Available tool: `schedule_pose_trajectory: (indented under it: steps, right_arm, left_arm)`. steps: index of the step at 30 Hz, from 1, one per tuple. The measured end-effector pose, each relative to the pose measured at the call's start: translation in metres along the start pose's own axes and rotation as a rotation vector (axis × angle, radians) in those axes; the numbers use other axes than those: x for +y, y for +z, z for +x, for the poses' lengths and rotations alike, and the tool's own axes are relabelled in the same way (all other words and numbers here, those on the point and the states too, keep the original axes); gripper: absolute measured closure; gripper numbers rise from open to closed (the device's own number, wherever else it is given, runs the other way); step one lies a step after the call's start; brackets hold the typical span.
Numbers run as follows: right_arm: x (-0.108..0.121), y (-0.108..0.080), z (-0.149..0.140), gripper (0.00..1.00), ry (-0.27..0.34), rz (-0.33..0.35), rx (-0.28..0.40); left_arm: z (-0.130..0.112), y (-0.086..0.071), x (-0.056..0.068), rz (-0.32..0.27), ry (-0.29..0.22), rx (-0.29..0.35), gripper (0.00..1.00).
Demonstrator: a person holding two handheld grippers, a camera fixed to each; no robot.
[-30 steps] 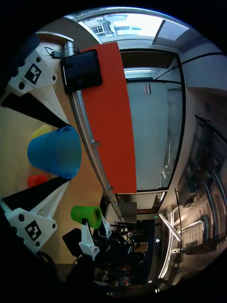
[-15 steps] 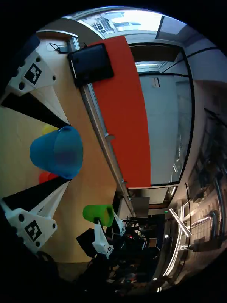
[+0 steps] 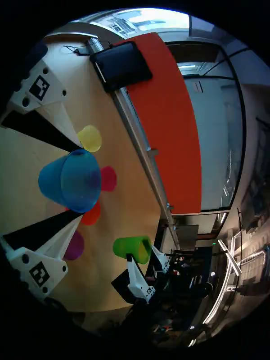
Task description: Pour water
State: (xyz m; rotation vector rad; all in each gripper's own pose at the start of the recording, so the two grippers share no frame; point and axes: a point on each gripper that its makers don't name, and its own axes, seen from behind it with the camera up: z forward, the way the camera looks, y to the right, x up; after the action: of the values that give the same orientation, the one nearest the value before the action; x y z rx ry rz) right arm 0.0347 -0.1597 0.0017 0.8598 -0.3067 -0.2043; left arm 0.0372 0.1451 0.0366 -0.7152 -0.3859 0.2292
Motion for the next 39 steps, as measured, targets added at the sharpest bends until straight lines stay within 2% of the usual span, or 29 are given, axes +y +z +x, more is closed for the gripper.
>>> schedule_pose_trajectory:
  steps: [10,17,23,32,39]
  right_arm:
    - [-0.003,0.011,-0.032,0.09,-0.003,0.034,-0.097]
    - [-0.001,0.017,-0.052,0.09,0.002,0.045,-0.154]
    - [-0.001,0.022,-0.067,0.09,0.004,0.057,-0.190]
    - [-0.004,0.029,-0.083,0.09,0.006,0.072,-0.227]
    - [-0.003,0.033,-0.095,0.09,0.006,0.074,-0.247]
  left_arm:
    - [-0.035,0.016,0.014,-0.053,0.020,-0.094,0.11]
    - [-0.053,0.024,0.020,-0.087,0.017,-0.131,0.11]
    - [-0.068,0.033,0.021,-0.099,0.014,-0.168,0.11]
    - [-0.083,0.044,0.025,-0.121,0.030,-0.200,0.11]
    - [-0.091,0.048,0.027,-0.124,0.014,-0.206,0.11]
